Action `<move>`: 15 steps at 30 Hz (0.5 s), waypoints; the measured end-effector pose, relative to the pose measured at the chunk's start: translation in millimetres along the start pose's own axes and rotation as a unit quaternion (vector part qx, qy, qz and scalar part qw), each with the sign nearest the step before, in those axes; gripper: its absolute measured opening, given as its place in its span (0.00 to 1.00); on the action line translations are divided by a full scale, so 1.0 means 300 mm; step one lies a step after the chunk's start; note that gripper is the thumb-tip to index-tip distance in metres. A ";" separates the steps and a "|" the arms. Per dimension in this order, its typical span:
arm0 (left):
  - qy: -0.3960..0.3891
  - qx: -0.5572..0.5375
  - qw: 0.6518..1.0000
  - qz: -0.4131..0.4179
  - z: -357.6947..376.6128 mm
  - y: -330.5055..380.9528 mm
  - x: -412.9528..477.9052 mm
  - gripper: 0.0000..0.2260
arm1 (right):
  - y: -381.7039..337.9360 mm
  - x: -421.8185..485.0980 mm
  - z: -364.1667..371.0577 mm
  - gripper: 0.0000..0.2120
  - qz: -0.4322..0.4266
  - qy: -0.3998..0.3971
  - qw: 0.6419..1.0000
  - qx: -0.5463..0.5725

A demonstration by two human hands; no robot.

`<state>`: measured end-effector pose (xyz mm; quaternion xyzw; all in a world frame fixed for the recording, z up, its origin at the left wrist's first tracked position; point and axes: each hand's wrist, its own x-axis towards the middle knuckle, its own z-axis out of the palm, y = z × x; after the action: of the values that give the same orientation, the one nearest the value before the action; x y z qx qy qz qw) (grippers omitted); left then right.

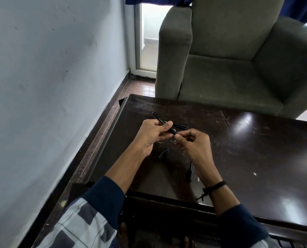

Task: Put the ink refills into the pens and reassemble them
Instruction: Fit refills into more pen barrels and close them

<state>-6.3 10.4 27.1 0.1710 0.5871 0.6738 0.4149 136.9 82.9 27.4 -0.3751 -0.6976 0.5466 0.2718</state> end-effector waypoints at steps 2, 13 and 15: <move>0.001 0.003 1.000 0.003 -0.003 0.001 0.000 0.06 | -0.002 -0.002 0.000 0.02 0.002 -0.007 1.000 0.016; -0.002 0.006 1.000 0.003 -0.001 0.000 -0.004 0.09 | 0.015 0.014 0.003 0.02 0.000 0.008 1.000 0.007; -0.002 0.004 1.000 0.005 -0.001 0.002 -0.004 0.09 | 0.016 0.013 0.002 0.02 -0.003 0.009 1.000 0.013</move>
<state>-6.0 9.5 27.9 0.1772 0.5882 0.6727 0.4125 135.2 86.3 22.6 -0.3744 -0.6893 0.5514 0.2840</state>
